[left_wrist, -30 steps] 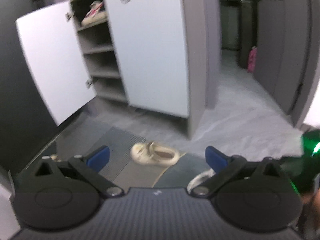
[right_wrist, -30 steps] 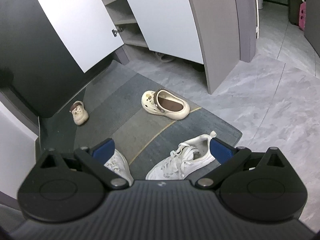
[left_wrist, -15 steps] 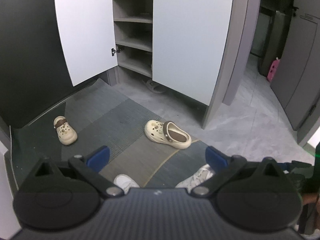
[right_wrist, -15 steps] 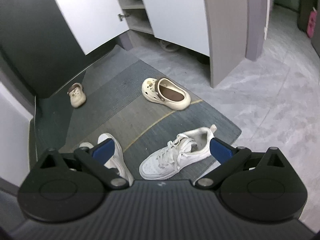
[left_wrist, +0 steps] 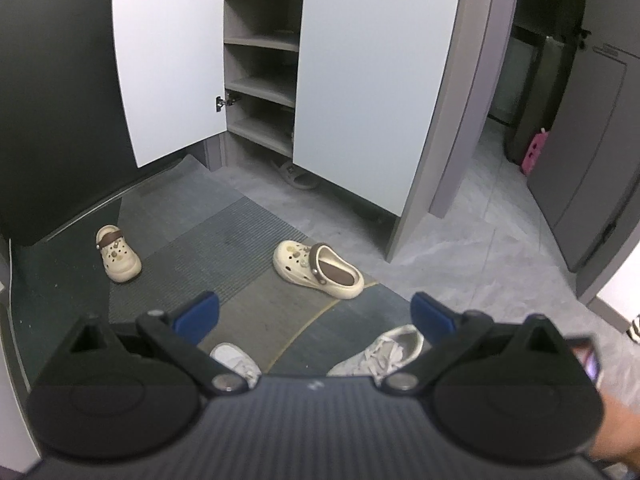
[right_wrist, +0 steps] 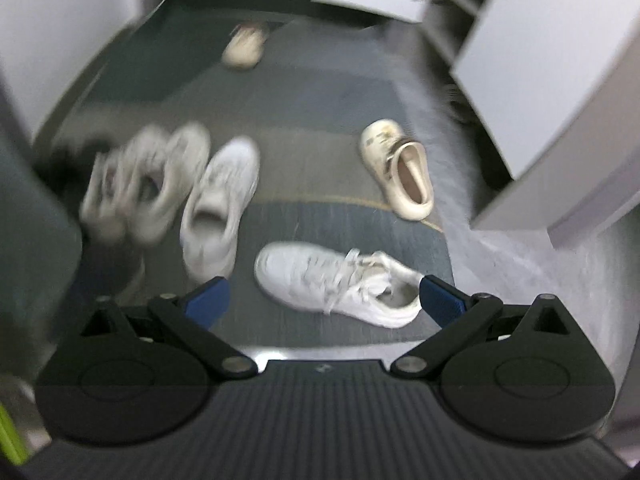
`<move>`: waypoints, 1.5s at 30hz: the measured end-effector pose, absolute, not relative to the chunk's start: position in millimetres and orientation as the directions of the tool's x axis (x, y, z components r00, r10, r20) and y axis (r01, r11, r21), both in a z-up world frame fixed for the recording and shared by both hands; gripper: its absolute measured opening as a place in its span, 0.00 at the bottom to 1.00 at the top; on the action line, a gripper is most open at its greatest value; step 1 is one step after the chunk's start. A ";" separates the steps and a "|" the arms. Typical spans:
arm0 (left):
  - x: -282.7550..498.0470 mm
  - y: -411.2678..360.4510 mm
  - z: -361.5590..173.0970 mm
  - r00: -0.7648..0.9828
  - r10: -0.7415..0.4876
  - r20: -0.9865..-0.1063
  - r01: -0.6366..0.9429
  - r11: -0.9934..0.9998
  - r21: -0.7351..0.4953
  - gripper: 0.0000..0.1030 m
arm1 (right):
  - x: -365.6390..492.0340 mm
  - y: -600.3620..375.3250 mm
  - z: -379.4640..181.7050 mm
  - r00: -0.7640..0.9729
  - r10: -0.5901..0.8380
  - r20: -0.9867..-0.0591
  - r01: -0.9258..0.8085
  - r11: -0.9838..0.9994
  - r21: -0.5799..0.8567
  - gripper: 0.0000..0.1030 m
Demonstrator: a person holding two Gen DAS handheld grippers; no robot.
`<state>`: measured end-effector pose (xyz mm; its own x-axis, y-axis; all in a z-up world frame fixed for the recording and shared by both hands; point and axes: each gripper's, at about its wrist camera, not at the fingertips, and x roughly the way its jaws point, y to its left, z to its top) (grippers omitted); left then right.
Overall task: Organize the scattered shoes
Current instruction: 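Open the left tool and move both tools back from the sneaker, then grasp a white sneaker by its heel with the right tool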
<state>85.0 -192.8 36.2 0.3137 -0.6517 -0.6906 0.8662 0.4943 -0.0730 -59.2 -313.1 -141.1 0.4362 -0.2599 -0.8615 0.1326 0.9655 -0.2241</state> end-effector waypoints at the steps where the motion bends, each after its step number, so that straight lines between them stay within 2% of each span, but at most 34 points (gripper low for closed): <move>1: 80.3 -193.7 36.5 0.319 -0.653 -0.687 0.863 0.500 -0.075 1.00 | -58.0 -307.5 -147.2 0.427 -0.256 -0.867 0.089 0.966 -0.242 1.00; 7: 51.7 -199.1 38.1 0.348 -0.657 -0.669 0.842 0.533 -0.085 1.00 | -48.9 -270.1 -189.6 0.366 -0.256 -0.895 -0.338 0.859 -0.384 1.00; 10: 37.4 -201.8 38.9 0.362 -0.658 -0.660 0.831 0.549 -0.091 1.00 | -45.8 -264.5 -228.2 0.323 -0.298 -0.898 -0.624 0.646 -0.439 1.00; 13: 23.1 -204.6 39.7 0.377 -0.659 -0.650 0.820 0.565 -0.097 1.00 | -37.1 -280.6 -260.6 0.282 -0.337 -0.898 -0.755 0.500 -0.424 1.00; 18: 5.0 -212.2 33.6 0.342 -0.676 -0.653 0.843 0.528 -0.104 1.00 | -10.5 -329.2 -317.6 0.231 -0.380 -0.896 -0.825 0.411 -0.387 1.00; 22: 6.1 -242.5 22.2 0.290 -0.660 -0.693 0.861 0.496 -0.112 1.00 | -1.1 -362.1 -350.3 0.171 -0.374 -0.912 -0.872 0.373 -0.317 1.00; 26: 13.5 -268.9 8.1 0.236 -0.637 -0.734 0.865 0.482 -0.139 1.00 | 10.1 -390.0 -369.8 0.182 -0.361 -0.915 -0.871 0.373 -0.320 1.00; 30: 18.3 -295.5 -9.0 0.173 -0.601 -0.780 0.872 0.462 -0.163 1.00 | 23.6 -407.7 -388.4 0.113 -0.312 -0.943 -0.899 0.373 -0.231 1.00; 38: 12.7 -321.1 -36.1 0.108 -0.563 -0.819 0.889 0.423 -0.173 1.00 | 39.0 -408.1 -448.2 -0.034 -0.407 -0.913 -0.932 0.343 -0.118 0.99; 41: 19.5 -321.8 -38.9 0.116 -0.550 -0.827 0.875 0.450 -0.177 1.00 | 46.1 -401.3 -451.9 -0.055 -0.415 -0.908 -0.916 0.383 -0.119 0.86; 45: 23.0 -311.9 -37.6 0.120 -0.547 -0.829 0.869 0.461 -0.179 1.00 | 61.6 -401.2 -443.0 -0.134 -0.385 -0.913 -0.820 0.560 -0.116 0.83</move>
